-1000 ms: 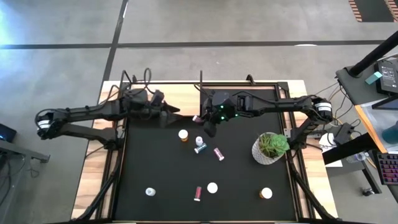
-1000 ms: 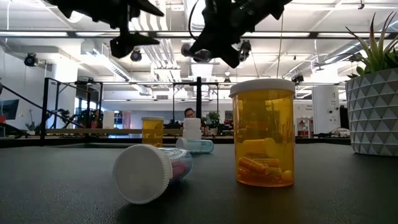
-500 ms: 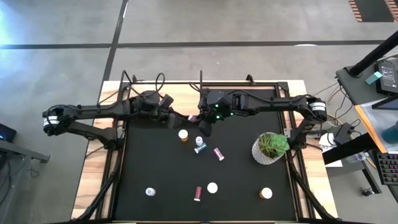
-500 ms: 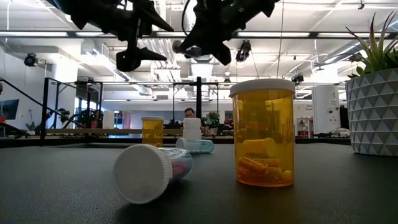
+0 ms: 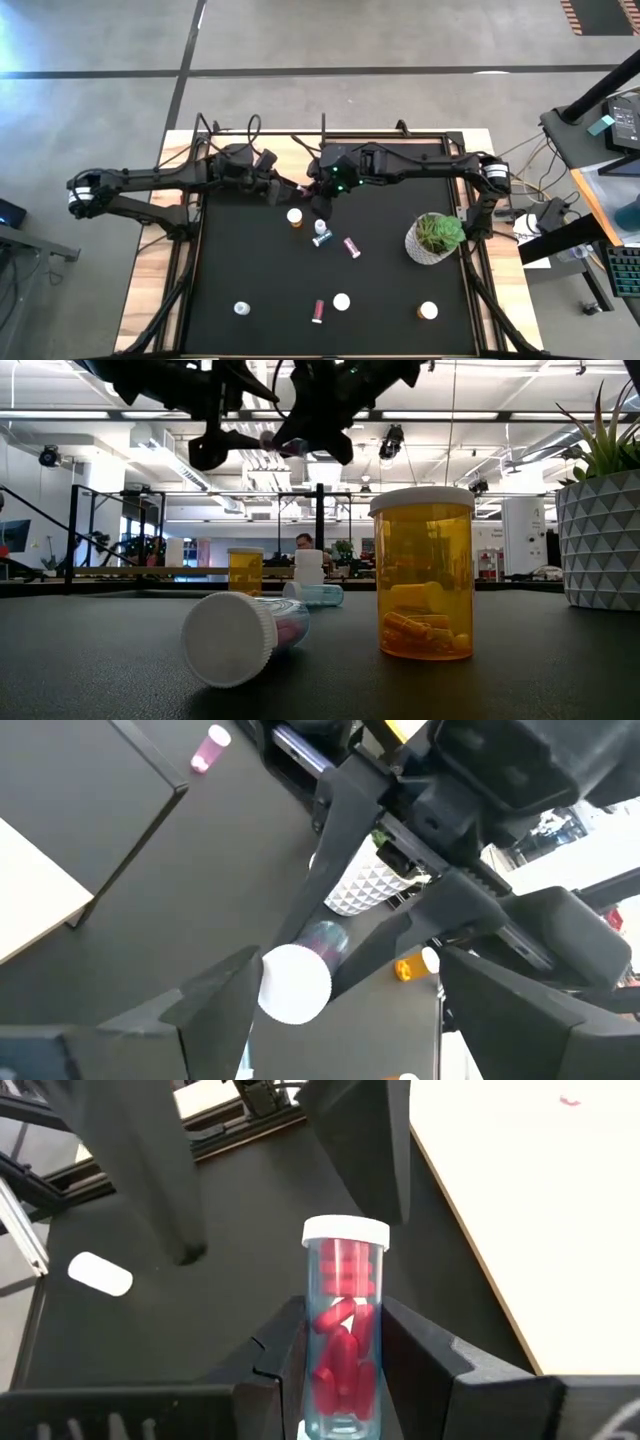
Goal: Pick and place medicine bottles onto shelf by color
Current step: Put the top left blue pill bottle into the shelf
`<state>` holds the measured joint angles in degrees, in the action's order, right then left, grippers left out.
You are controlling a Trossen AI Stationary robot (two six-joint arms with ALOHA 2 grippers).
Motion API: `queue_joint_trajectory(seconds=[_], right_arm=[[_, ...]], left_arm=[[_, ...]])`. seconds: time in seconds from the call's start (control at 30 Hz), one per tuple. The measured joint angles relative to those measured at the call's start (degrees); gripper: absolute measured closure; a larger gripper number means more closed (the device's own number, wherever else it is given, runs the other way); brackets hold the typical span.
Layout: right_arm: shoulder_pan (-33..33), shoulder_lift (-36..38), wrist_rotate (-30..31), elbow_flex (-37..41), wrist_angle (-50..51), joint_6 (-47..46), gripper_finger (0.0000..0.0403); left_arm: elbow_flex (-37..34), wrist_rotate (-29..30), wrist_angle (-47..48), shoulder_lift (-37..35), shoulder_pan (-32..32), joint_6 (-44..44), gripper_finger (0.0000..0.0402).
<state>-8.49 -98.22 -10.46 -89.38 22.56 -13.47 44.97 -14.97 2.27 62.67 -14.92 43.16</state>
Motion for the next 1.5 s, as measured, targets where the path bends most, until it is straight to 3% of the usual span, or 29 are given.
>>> queue_joint_trajectory(seconds=[1.27,1.5], right_arm=[[1.11,0.29,0.44,-4.09,5.06,3.06,0.0298],[1.11,0.29,3.61,-4.09,5.06,4.41,0.0298]], left_arm=[[0.0,-0.19,-1.28,0.11,-0.07,1.48,0.0112],[0.0,-0.45,-1.28,0.11,-0.07,1.52,0.014]])
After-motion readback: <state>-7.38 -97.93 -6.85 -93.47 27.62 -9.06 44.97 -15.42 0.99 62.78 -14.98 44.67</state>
